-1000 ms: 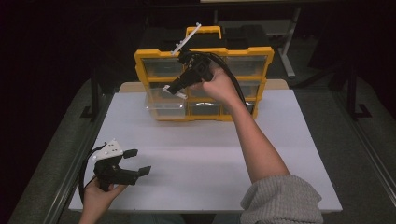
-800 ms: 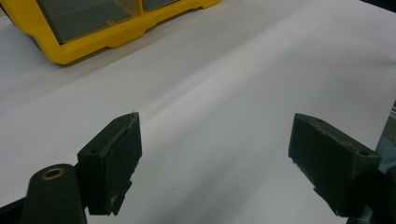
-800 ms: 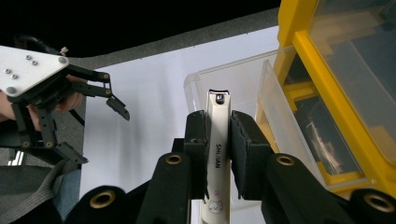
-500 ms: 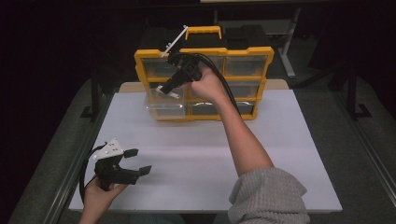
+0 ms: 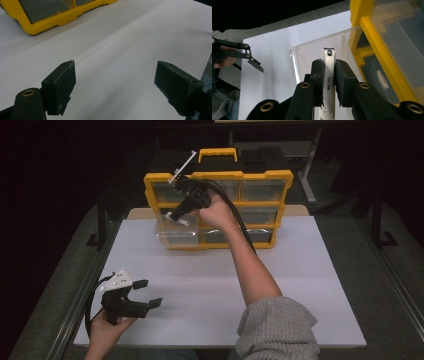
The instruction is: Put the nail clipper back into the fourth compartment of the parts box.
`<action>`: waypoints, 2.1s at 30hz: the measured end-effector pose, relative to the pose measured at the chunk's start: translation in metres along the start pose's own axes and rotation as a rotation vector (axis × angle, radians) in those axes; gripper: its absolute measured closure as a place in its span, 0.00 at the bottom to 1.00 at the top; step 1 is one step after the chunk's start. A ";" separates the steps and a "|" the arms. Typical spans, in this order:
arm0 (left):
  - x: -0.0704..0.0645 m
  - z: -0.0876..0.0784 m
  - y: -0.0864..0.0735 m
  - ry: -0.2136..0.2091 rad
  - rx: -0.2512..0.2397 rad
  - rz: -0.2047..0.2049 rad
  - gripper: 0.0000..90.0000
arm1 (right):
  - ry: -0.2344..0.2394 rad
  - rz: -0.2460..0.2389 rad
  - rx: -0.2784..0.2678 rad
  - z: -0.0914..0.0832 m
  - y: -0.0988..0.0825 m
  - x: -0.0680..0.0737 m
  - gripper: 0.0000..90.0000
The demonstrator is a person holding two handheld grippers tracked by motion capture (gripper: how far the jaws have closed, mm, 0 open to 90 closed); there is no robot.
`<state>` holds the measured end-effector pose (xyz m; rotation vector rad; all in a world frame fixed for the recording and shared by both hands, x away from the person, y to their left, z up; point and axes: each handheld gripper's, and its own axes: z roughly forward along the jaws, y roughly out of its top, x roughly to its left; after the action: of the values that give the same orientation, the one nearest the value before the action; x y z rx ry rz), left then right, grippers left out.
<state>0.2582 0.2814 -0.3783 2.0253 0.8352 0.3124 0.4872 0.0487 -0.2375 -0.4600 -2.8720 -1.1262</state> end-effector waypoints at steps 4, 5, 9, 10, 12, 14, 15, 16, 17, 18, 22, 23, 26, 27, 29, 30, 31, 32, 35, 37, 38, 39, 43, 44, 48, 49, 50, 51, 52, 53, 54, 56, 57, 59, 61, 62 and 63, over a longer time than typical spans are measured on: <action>0.000 -0.001 -0.001 0.006 0.000 -0.003 0.19 | -0.004 0.005 0.004 0.004 0.000 -0.003 0.84; 0.000 -0.001 -0.001 0.006 0.000 -0.001 0.19 | -0.006 0.005 0.011 0.006 -0.001 -0.003 0.84; 0.000 -0.001 -0.001 0.003 -0.003 -0.004 0.19 | -0.013 0.002 0.025 0.011 0.000 -0.003 0.84; 0.000 -0.001 -0.001 0.004 -0.002 -0.005 0.19 | -0.014 0.003 0.026 0.012 0.000 -0.003 0.84; 0.000 -0.002 -0.001 0.005 0.002 -0.003 0.19 | -0.010 0.004 0.029 0.014 0.000 -0.003 0.84; 0.001 -0.002 -0.001 0.005 -0.005 -0.005 0.19 | -0.014 0.004 0.040 0.016 0.000 -0.002 0.84; 0.000 -0.002 -0.001 0.005 -0.006 -0.010 0.19 | -0.016 0.005 0.046 0.018 0.000 -0.002 0.83; 0.000 -0.002 -0.001 0.005 -0.006 -0.010 0.19 | -0.016 0.005 0.046 0.018 0.000 -0.002 0.83; 0.000 -0.002 -0.001 0.004 -0.009 -0.014 0.19 | -0.018 0.004 0.061 0.020 0.000 -0.001 0.83; 0.001 -0.002 -0.002 0.006 -0.001 -0.006 0.19 | -0.020 0.003 0.057 0.020 -0.001 -0.001 0.82; 0.001 -0.001 -0.002 0.003 0.008 -0.003 0.19 | -0.029 0.002 0.043 0.014 -0.001 0.000 0.81; 0.001 -0.001 -0.002 0.002 0.006 -0.002 0.19 | -0.033 0.002 0.040 0.011 -0.001 0.001 0.81; 0.001 0.000 -0.002 0.002 0.001 -0.003 0.19 | -0.037 0.007 0.006 0.001 -0.003 0.003 0.80; 0.000 0.000 -0.002 0.001 -0.003 -0.011 0.19 | -0.039 0.007 -0.007 -0.003 -0.004 0.003 0.78; 0.000 0.001 -0.003 0.001 0.001 -0.005 0.19 | -0.047 0.013 -0.037 -0.011 -0.007 0.003 0.71; 0.001 0.001 -0.003 0.002 0.007 -0.002 0.19 | -0.049 0.021 -0.040 -0.015 -0.008 0.005 0.70; 0.001 0.002 -0.003 0.000 0.007 -0.005 0.19 | -0.047 0.015 -0.050 -0.018 -0.010 0.005 0.68; 0.001 0.003 -0.003 0.000 0.008 -0.007 0.19 | -0.046 0.010 -0.058 -0.020 -0.012 0.007 0.66; 0.000 0.004 -0.003 -0.001 0.010 -0.013 0.19 | -0.059 0.008 -0.072 -0.029 -0.019 0.009 0.56; 0.000 0.004 -0.003 0.000 0.012 -0.008 0.19 | -0.060 0.024 -0.096 -0.036 -0.024 0.009 0.48; 0.000 0.005 -0.003 -0.001 0.011 -0.013 0.19 | -0.059 0.022 -0.113 -0.038 -0.028 0.009 0.44; 0.000 0.005 -0.004 -0.001 0.012 -0.008 0.19 | -0.055 0.033 -0.121 -0.041 -0.031 0.009 0.41; 0.000 0.008 -0.005 -0.005 0.019 -0.012 0.18 | -0.052 0.043 -0.147 -0.048 -0.046 0.012 0.34; 0.000 0.008 -0.005 -0.006 0.017 -0.016 0.18 | -0.054 0.043 -0.155 -0.049 -0.050 0.013 0.33; 0.001 0.009 -0.007 -0.008 0.031 -0.007 0.18 | -0.073 0.052 -0.166 -0.054 -0.066 0.013 0.27; 0.001 0.009 -0.008 -0.009 0.033 -0.014 0.18 | -0.069 0.065 -0.180 -0.055 -0.070 0.012 0.27; 0.002 0.009 -0.008 -0.011 0.033 -0.021 0.18 | -0.068 0.075 -0.186 -0.057 -0.074 0.012 0.26; 0.002 0.009 -0.008 -0.011 0.033 -0.021 0.18 | -0.068 0.075 -0.186 -0.057 -0.074 0.012 0.26; 0.001 0.007 -0.008 -0.010 0.027 -0.027 0.18 | -0.072 0.098 -0.201 -0.060 -0.080 0.012 0.24; 0.001 0.007 -0.008 -0.009 0.024 -0.030 0.18 | -0.077 0.097 -0.203 -0.062 -0.083 0.011 0.23; 0.002 0.007 -0.007 -0.007 0.025 -0.024 0.18 | -0.077 0.101 -0.208 -0.063 -0.086 0.011 0.23; 0.001 0.007 -0.007 -0.007 0.022 -0.025 0.18 | -0.077 0.123 -0.217 -0.066 -0.090 0.011 0.21; 0.002 0.007 -0.007 -0.008 0.022 -0.022 0.18 | -0.078 0.122 -0.218 -0.067 -0.092 0.011 0.22; 0.001 0.008 -0.007 -0.010 0.024 -0.026 0.18 | -0.081 0.117 -0.220 -0.068 -0.096 0.012 0.22; 0.000 0.008 -0.007 -0.011 0.021 -0.030 0.18 | -0.080 0.117 -0.215 -0.068 -0.097 0.012 0.22; 0.000 0.008 -0.007 -0.011 0.023 -0.030 0.18 | -0.083 0.116 -0.216 -0.068 -0.098 0.012 0.21; 0.000 0.008 -0.007 -0.010 0.022 -0.029 0.18 | -0.088 0.115 -0.213 -0.068 -0.100 0.012 0.21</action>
<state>0.2592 0.2792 -0.3886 2.0319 0.8641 0.2775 0.4420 -0.0632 -0.2513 -0.6902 -2.7656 -1.4324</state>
